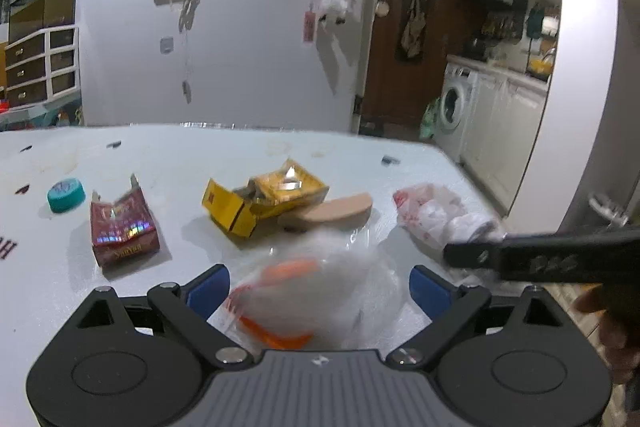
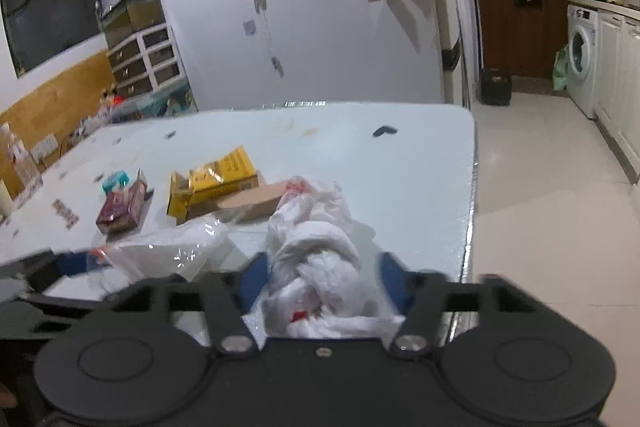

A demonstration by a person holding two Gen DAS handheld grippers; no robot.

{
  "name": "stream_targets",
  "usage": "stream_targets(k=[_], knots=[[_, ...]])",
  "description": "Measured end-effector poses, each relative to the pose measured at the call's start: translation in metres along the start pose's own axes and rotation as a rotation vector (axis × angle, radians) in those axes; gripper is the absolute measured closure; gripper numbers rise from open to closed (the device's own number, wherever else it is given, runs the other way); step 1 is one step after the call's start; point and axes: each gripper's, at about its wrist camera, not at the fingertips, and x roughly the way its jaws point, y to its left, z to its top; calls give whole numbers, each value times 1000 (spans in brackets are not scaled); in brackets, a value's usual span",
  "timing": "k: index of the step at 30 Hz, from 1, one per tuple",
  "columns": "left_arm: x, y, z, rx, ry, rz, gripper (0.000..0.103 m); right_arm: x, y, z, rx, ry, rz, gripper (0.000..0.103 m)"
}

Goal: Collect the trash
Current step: 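Grasp the clear plastic bag with the left tool while the right tool grasps the white plastic bag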

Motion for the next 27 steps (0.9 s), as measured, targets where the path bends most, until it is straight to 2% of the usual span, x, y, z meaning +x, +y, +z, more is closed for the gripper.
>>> stream_targets(k=[1, 4, 10, 13, 15, 27], knots=[[-2, 3, 1, -19, -9, -17, 0, 0, 1, -1, -8, -3, -6, 54], [3, 14, 4, -91, 6, -45, 0, -1, 7, -4, -57, -9, -10, 54], [13, 17, 8, -127, 34, -21, 0, -3, 10, -7, -61, -17, -13, 54], [23, 13, 6, -107, 70, -20, 1, -5, 13, -10, -74, -20, -14, 54], [26, 11, 4, -93, 81, -3, 5, -6, 16, -11, -83, -21, -19, 55], [13, 8, -1, -88, 33, 0, 14, -23, 17, -19, -65, -39, -60, 56]])
